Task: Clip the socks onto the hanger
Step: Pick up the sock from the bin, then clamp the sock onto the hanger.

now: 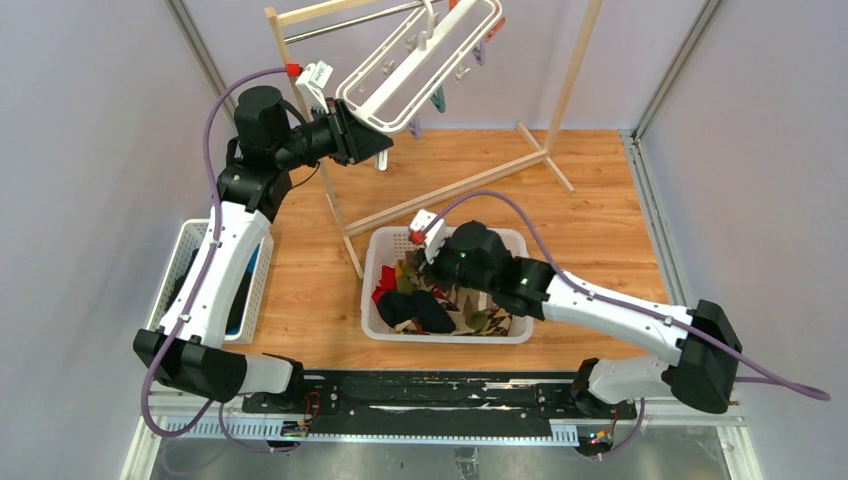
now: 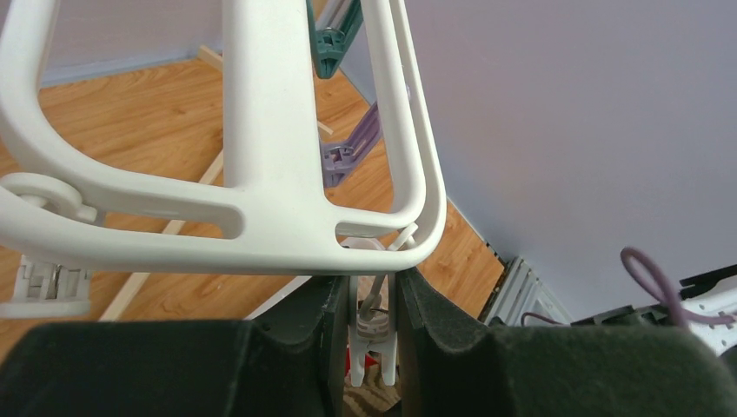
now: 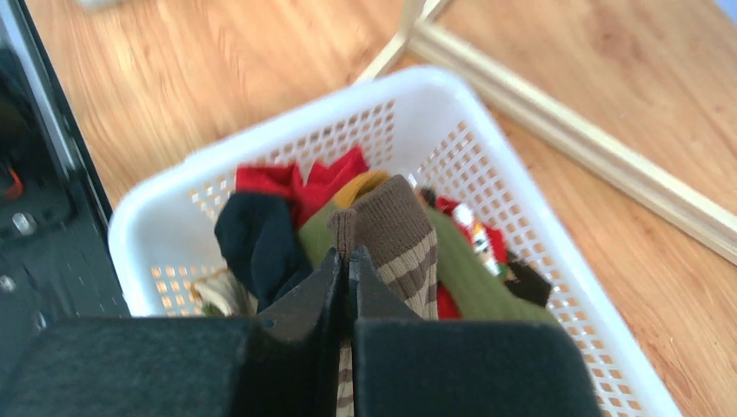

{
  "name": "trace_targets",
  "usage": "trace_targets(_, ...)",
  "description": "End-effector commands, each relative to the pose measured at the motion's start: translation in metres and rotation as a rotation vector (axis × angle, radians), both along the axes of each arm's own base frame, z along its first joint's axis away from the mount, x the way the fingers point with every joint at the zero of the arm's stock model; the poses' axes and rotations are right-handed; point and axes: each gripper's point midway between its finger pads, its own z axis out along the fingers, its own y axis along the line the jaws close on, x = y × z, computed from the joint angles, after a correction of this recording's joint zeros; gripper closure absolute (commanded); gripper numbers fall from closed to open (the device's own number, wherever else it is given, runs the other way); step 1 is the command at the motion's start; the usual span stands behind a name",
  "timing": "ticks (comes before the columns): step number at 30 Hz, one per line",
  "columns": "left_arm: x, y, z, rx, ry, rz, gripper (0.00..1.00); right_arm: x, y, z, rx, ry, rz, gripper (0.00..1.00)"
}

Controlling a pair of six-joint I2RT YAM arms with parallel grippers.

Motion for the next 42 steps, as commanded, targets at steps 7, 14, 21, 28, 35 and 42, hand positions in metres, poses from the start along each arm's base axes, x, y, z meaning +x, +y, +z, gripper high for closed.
trace_targets(7, -0.009, -0.002, -0.008, -0.006, 0.028, -0.024, 1.0, 0.025, 0.003, 0.116, 0.457, 0.026, -0.035, 1.0)
trace_targets(14, -0.007, -0.004, -0.007, -0.016, 0.037, -0.023, 1.0, 0.036, 0.007, 0.158, 0.614, 0.013, -0.031, 1.0)
trace_targets(21, -0.008, -0.005, -0.002, -0.029, 0.03, -0.031, 1.0, 0.061, 0.011, 0.186, 0.752, 0.056, -0.031, 1.0)
trace_targets(28, -0.012, -0.006, 0.004, -0.056, 0.017, -0.045, 1.0, 0.068, 0.023, 0.2, 0.82, 0.115, 0.044, 1.0)
trace_targets(35, -0.016, -0.011, 0.007, -0.074, 0.011, -0.086, 1.0, 0.063, 0.024, 0.208, 0.899, 0.26, 0.204, 1.0)
trace_targets(42, -0.018, -0.015, 0.012, -0.107, 0.004, -0.121, 1.0, 0.065, 0.018, 0.214, 0.959, 0.348, 0.279, 1.0)
